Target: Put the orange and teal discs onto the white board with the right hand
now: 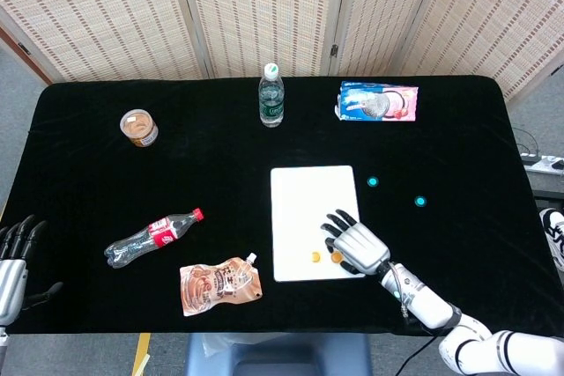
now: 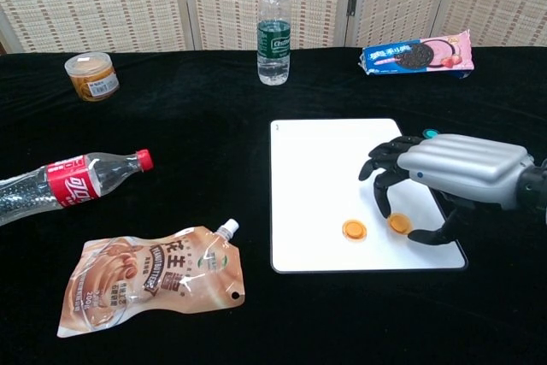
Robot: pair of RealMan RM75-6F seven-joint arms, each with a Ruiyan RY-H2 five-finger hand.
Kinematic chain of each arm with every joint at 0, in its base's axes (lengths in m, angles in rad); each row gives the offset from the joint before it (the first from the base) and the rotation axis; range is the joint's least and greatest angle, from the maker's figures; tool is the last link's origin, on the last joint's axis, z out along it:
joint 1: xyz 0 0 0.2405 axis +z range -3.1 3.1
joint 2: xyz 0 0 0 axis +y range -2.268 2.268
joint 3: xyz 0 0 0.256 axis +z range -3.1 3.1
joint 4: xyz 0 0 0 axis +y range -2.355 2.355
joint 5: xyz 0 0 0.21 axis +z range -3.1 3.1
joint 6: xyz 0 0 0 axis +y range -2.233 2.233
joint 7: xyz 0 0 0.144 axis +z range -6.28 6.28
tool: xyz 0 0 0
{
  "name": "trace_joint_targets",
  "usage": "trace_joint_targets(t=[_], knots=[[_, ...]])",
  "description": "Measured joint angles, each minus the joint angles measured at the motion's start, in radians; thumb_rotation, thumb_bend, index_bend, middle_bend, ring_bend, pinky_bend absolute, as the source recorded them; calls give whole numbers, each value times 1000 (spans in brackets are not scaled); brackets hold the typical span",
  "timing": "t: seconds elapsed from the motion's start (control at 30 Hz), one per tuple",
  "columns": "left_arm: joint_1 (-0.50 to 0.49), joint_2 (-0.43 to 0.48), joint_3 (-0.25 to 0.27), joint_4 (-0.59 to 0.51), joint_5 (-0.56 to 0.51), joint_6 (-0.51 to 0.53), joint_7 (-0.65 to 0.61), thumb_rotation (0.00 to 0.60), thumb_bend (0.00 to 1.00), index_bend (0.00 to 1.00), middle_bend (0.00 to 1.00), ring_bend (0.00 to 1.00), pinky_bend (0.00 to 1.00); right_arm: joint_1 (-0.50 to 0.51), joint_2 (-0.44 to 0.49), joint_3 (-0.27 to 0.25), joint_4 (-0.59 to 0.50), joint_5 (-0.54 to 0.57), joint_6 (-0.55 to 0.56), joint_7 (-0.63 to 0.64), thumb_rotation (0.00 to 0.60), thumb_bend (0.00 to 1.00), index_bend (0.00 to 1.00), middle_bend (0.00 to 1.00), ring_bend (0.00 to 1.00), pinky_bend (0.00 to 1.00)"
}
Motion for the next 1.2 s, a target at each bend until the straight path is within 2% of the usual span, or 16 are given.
trace_joint_targets(t=[0.37,0.57,0.7,0.93,1.2], knots=[[1,1,0,4,2,2,-5,600,156,0,0,0,0,8,-16,-10,14,1,7,7,600,379,449,167,34,0],[3,-1,1,9,0,0,-9,600,156,0,0,0,0,13,-19,-14,15,0,10,3,600,378,340,161,32,0],[3,0,-1,12,-1,1,-11,600,156,0,0,0,0,10,-15,-11,15,0,28,8,600,378,317,161,37,0],[-1,-2,-4,14,-3,-4,-12,600,156,0,0,0,0,-20,35,45,24,69,105,14,600,379,319,161,45,0],[-13,-5,-8,2,-1,-15,3,600,156,0,0,0,0,-22,72,119,73,232,90,-3,600,379,343,161,35,0]])
